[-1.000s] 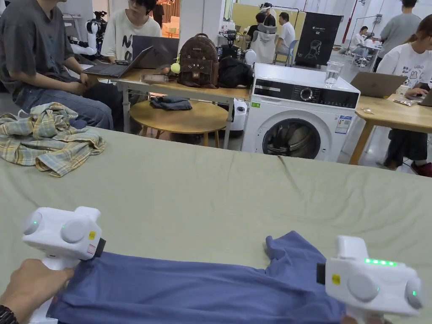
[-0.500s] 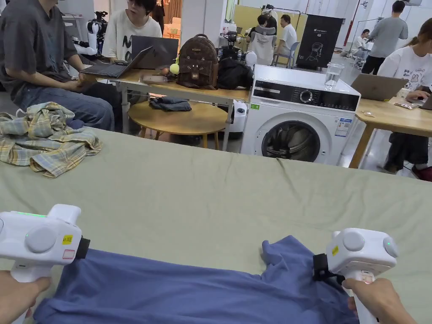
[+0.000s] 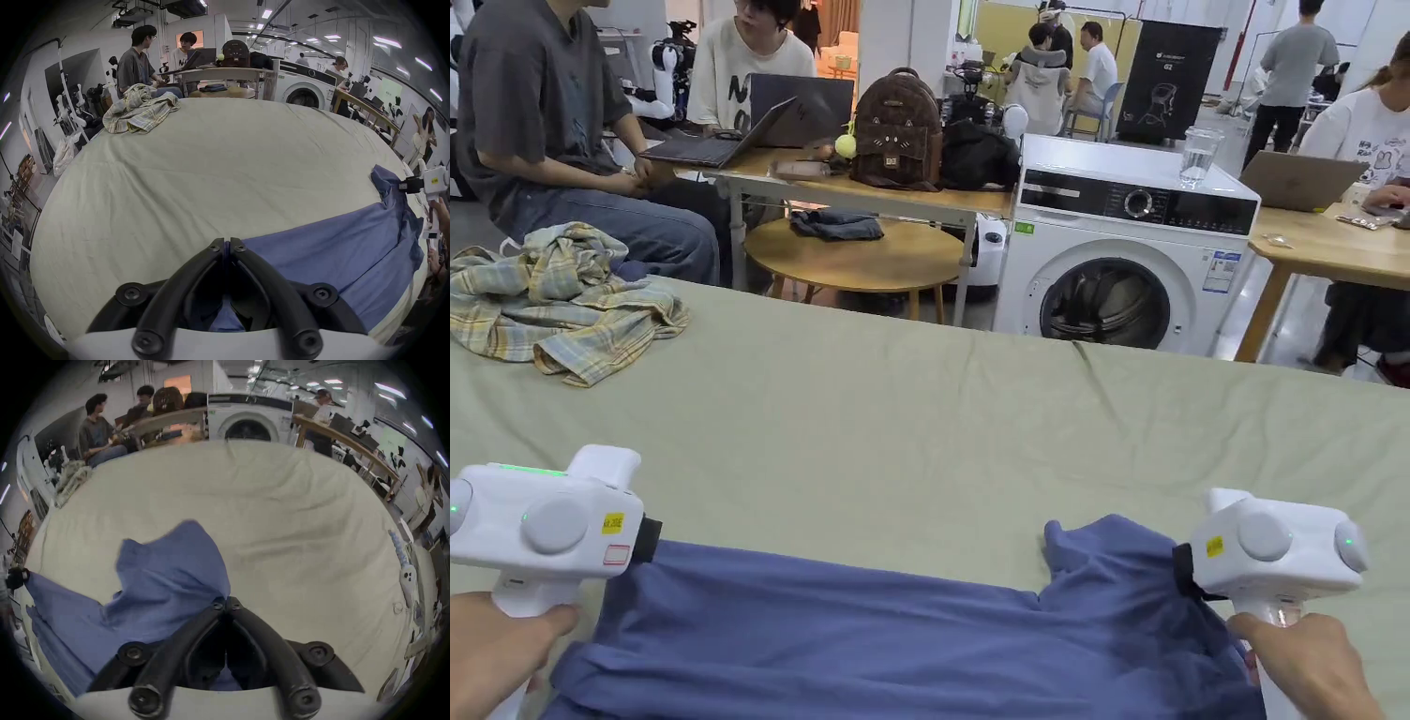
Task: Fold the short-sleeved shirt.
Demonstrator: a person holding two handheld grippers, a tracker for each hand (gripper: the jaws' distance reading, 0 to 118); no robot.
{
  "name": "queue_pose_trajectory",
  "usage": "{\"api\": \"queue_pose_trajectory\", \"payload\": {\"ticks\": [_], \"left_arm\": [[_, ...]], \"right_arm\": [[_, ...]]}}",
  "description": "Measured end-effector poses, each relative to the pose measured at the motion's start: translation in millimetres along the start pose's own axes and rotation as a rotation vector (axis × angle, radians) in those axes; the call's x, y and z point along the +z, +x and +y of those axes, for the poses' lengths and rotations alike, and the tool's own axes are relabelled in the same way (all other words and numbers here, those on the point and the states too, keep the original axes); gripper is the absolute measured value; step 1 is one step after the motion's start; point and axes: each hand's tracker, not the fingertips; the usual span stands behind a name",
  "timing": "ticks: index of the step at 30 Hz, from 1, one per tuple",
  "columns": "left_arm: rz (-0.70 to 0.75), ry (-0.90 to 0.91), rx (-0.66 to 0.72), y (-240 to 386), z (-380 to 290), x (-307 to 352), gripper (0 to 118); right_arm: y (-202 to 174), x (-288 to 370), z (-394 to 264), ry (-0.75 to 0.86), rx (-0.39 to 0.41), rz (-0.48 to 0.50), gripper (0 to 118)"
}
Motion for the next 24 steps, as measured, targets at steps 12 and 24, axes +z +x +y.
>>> {"api": "queue_pose_trajectory", "payload": {"ticks": [12,24], "left_arm": [[-0.046,0.096,0.047,-16,-20,69,0],[-0.103,0.039,0.056,-33,-79,109,0]], "right_arm": [[12,134,-59,0.119,-0.005,-0.013,0],[1,178,-150,-0.002,0.076,-0.078,0]]}}
